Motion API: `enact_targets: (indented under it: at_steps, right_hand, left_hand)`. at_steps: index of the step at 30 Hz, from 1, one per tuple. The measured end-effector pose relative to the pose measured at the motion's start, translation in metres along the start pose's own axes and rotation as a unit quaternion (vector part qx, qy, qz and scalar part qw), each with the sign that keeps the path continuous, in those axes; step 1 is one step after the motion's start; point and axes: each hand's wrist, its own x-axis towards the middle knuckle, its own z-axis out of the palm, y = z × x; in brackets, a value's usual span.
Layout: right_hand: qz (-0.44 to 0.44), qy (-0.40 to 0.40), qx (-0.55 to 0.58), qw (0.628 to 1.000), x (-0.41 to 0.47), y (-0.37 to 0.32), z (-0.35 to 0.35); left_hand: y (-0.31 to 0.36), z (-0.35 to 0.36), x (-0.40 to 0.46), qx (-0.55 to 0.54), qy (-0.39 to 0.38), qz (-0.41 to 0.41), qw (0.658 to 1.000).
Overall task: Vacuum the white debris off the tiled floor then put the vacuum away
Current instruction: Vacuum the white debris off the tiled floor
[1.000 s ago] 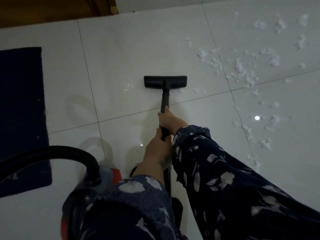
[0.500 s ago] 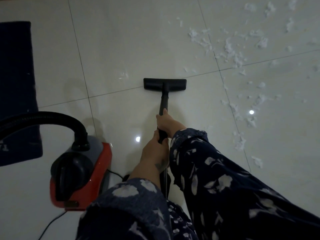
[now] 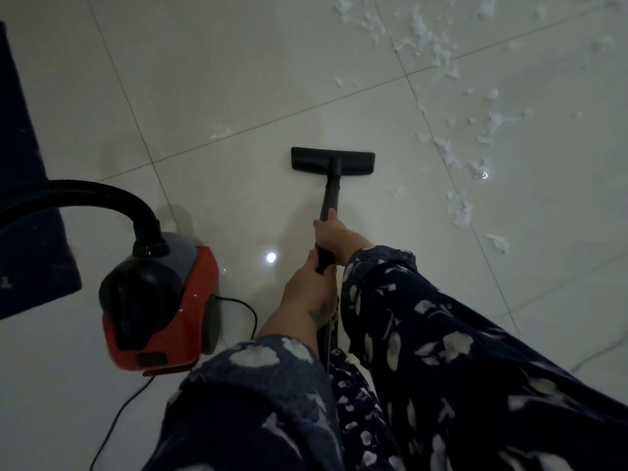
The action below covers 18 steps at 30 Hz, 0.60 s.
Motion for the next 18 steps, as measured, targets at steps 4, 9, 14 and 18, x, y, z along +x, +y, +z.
enact_targets:
  at_steps: [4,9,14,18]
  right_hand:
    - [0.002,0.012,0.028,1.000,-0.005,0.020,0.001]
    - [-0.012,0.026,0.067,0.997,0.007,0.025,-0.005]
    - [-0.018,0.027,0.087,0.996,0.023,0.018,-0.018]
    - [-0.017,0.024,0.084,0.996,0.035,0.006,-0.043]
  left_hand:
    - [-0.012,0.014,-0.008,-0.002,-0.009,0.002,1.000]
    - [-0.012,0.021,0.002,0.001,-0.009,0.022,1.000]
    - [0.000,0.024,0.022,0.034,0.006,0.025,0.999]
    - [0.029,0.029,0.031,0.002,0.008,0.022,1.000]
